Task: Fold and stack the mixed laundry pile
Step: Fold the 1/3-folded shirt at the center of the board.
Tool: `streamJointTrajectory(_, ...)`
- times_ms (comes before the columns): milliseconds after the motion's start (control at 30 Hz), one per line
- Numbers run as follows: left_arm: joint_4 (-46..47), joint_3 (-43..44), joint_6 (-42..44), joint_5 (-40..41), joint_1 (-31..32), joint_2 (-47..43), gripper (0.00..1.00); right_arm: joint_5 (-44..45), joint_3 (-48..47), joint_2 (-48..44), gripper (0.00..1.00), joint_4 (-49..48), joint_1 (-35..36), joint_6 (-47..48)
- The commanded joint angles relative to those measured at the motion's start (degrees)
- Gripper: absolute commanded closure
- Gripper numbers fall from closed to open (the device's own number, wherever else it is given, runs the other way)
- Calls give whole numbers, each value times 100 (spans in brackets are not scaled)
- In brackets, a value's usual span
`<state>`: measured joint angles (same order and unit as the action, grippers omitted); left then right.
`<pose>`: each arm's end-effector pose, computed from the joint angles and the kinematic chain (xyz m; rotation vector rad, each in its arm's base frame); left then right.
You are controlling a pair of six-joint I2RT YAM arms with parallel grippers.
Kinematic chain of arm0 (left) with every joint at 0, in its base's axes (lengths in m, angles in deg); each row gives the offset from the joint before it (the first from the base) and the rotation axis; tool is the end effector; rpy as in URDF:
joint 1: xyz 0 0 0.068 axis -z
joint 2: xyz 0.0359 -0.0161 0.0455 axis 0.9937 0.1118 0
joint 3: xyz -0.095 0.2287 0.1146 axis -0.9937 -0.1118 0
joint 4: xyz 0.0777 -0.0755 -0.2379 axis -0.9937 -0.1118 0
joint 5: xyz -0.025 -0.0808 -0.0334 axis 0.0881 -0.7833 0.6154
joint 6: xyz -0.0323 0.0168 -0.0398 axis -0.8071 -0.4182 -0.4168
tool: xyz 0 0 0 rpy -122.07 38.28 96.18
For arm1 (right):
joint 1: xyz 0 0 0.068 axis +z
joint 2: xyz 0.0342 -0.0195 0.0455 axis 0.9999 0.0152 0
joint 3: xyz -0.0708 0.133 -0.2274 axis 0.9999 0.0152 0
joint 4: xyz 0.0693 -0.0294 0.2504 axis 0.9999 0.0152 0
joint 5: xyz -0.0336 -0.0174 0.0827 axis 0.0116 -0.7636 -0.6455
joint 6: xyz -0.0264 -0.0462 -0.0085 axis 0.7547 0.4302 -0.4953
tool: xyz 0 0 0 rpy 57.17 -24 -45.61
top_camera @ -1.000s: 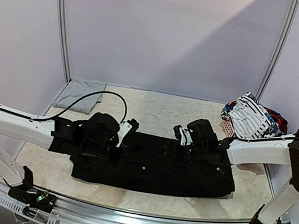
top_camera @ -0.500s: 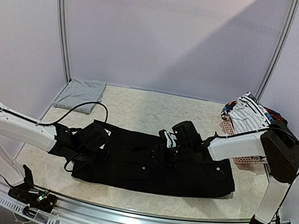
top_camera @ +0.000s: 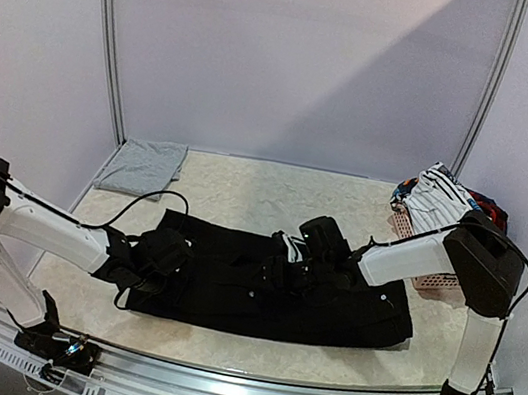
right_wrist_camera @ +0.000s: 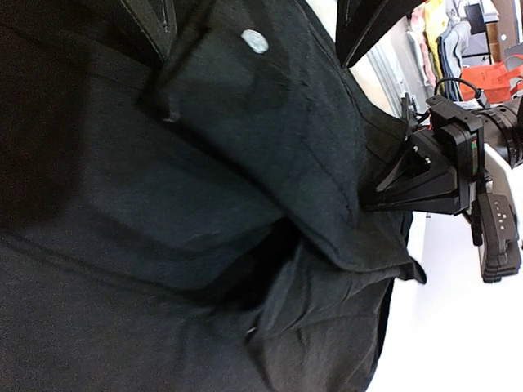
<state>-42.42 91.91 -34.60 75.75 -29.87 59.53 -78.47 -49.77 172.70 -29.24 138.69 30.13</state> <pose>0.1548 -0.1926 0.1252 0.3375 2.5571 -0.1569 0.2421 0.3108 0.1215 -0.3787 2.6454 1.2966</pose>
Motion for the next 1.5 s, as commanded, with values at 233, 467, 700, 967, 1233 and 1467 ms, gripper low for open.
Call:
streamJointTrajectory(233,60,-65,-90,-25,-72,393,100,-105,-344,136,41,73,160,-30)
streamJointTrajectory(467,40,-67,-83,38,-72,379,100,109,-350,-76,56,323,172,49)
streamJointTrajectory(700,48,-77,-93,52,-72,376,100,174,-394,0,81,324,177,45)
streamJointTrajectory(967,-85,-74,-105,125,-72,125,100,317,-456,-14,100,513,170,41)
streamJointTrajectory(1233,-647,133,-13,363,-13,-849,77,1301,-770,-602,100,1867,172,439)
streamJointTrajectory(1467,-1223,425,77,718,25,-1739,53,1922,-1546,-1004,100,3198,172,904)
